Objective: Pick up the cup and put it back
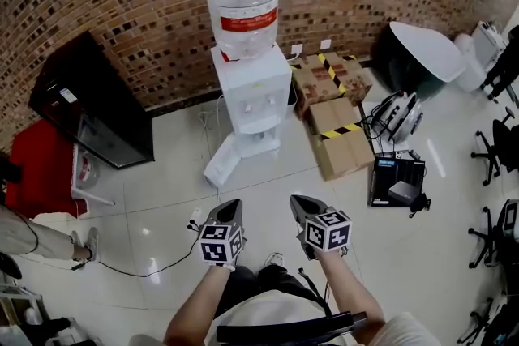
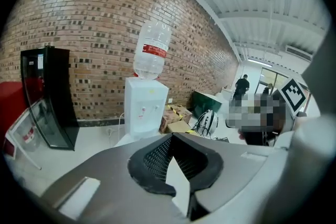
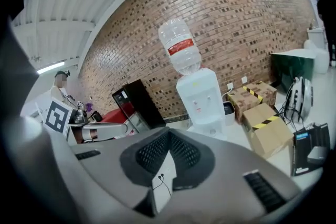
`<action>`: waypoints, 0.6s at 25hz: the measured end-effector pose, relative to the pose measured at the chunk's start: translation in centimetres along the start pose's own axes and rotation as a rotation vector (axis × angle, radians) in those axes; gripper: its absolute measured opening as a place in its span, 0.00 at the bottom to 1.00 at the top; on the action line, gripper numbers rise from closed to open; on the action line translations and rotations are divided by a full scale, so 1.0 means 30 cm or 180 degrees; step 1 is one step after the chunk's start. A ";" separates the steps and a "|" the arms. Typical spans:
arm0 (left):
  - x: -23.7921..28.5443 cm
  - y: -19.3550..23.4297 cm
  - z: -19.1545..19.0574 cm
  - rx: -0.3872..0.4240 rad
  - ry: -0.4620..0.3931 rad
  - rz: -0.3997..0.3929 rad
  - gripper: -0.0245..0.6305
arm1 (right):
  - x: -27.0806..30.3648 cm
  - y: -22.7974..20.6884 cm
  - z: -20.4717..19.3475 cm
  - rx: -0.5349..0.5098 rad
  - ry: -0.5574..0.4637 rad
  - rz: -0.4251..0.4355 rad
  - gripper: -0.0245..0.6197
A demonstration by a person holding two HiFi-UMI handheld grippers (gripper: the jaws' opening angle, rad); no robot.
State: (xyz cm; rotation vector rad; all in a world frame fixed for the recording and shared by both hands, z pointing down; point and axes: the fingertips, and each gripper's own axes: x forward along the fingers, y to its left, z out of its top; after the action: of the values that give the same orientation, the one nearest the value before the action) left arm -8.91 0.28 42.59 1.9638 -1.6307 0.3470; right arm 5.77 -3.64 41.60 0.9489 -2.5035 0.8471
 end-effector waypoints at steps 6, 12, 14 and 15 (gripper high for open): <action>-0.106 -0.061 0.033 0.0129 -0.0071 -0.0093 0.04 | -0.160 0.118 0.001 0.0023 -0.0115 -0.0049 0.06; -0.208 -0.090 0.056 0.0137 -0.0127 -0.0285 0.04 | -0.246 0.247 -0.017 0.0015 -0.0332 -0.0192 0.06; -0.236 -0.094 0.056 0.0120 -0.0161 -0.0334 0.04 | -0.262 0.284 -0.025 0.0040 -0.0417 -0.0242 0.06; -0.250 -0.101 0.050 0.0125 -0.0169 -0.0362 0.04 | -0.273 0.299 -0.034 0.0054 -0.0446 -0.0259 0.06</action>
State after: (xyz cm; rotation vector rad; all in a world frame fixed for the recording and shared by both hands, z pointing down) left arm -7.93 5.87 36.65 2.1014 -1.5474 0.2872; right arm 5.63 6.39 34.68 1.1442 -2.5576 0.8035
